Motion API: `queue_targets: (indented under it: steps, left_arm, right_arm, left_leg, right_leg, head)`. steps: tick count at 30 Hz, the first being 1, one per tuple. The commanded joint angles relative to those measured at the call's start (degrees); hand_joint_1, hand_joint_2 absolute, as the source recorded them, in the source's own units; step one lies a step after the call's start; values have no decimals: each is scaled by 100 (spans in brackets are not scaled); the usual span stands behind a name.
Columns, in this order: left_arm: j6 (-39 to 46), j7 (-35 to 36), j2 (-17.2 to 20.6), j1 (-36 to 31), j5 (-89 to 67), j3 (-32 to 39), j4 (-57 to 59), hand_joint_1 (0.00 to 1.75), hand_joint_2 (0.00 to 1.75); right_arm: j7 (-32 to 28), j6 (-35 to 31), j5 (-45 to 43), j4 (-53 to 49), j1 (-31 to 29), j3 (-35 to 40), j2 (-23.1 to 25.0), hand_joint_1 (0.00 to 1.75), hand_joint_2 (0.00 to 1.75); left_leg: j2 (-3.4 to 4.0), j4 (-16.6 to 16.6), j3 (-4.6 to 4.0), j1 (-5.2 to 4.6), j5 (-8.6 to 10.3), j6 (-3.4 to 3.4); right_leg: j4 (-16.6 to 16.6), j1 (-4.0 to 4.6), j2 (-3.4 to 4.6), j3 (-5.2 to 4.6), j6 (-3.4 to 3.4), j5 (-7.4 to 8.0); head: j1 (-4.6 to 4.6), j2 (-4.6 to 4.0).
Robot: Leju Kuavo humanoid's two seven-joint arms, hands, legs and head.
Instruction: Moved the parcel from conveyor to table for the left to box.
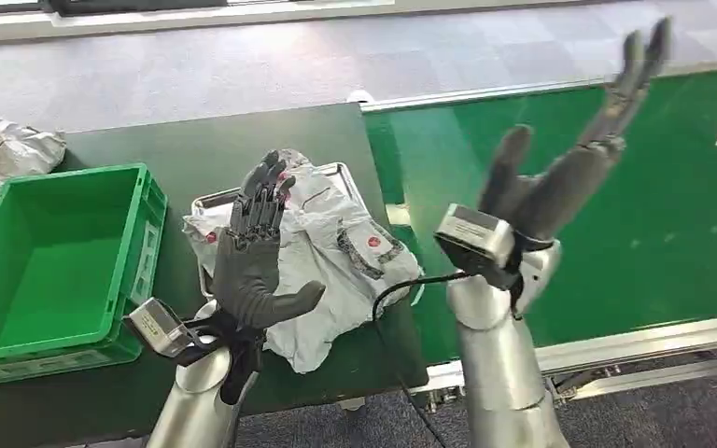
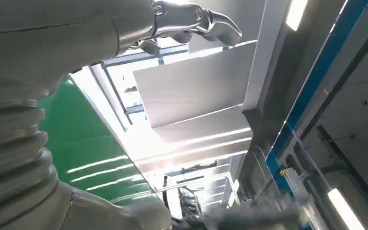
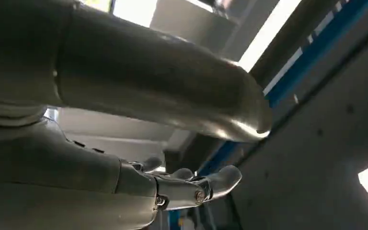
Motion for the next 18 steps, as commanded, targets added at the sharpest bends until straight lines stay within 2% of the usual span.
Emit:
queue_targets:
  steps: [1, 12, 14, 16, 17, 18]
  left_arm:
    - [121, 32, 18, -98, -38, -140, 56, 0, 175]
    - [201, 79, 24, -87, -112, -142, 65, 0, 175]
    - [576, 143, 52, -94, -433, -113, 110, 0, 175]
    - [2130, 689, 333, -437, -2488, -265, 636, 0, 175]
    - [2594, 1048, 425, -777, -3412, -363, 1196, 0, 175]
    - [2753, 1125, 449, -968, -3718, -360, 1511, 0, 175]
  right_arm:
    - [-529, 44, -850, -2270, 621, -1057, -63, 0, 0]
    - [-645, 44, -1117, -2378, 672, -1010, -63, 0, 0]
    - [-645, 44, -1175, -2509, 725, -932, -63, 0, 0]
    - [-645, 44, -1270, -2808, 835, -821, -63, 0, 0]
    - [-645, 44, -1287, -2942, 899, -788, -63, 0, 0]
    - [-645, 44, -1321, -2973, 930, -751, -63, 0, 0]
  left_leg:
    - [-44, -3, 1, 4, 4, 5]
    - [-13, -5, 10, 4, 1, 5]
    - [-16, -5, 14, 5, 2, 5]
    - [-18, -10, 19, 3, 2, 5]
    - [-23, -17, 25, 5, 3, 8]
    - [-25, -12, 19, 3, 6, 4]
  right_leg:
    - [-6, 5, -30, 14, -4, -8]
    - [-6, 5, 2, 16, -2, -3]
    - [-8, 6, 2, 20, -3, -3]
    - [-10, 3, 1, 25, -4, -4]
    - [-19, 6, 2, 34, -6, -3]
    - [-10, 3, -6, 27, -6, -4]
  head:
    - [2, 0]
    - [2, 0]
    - [2, 0]
    - [2, 0]
    - [2, 0]
    - [2, 0]
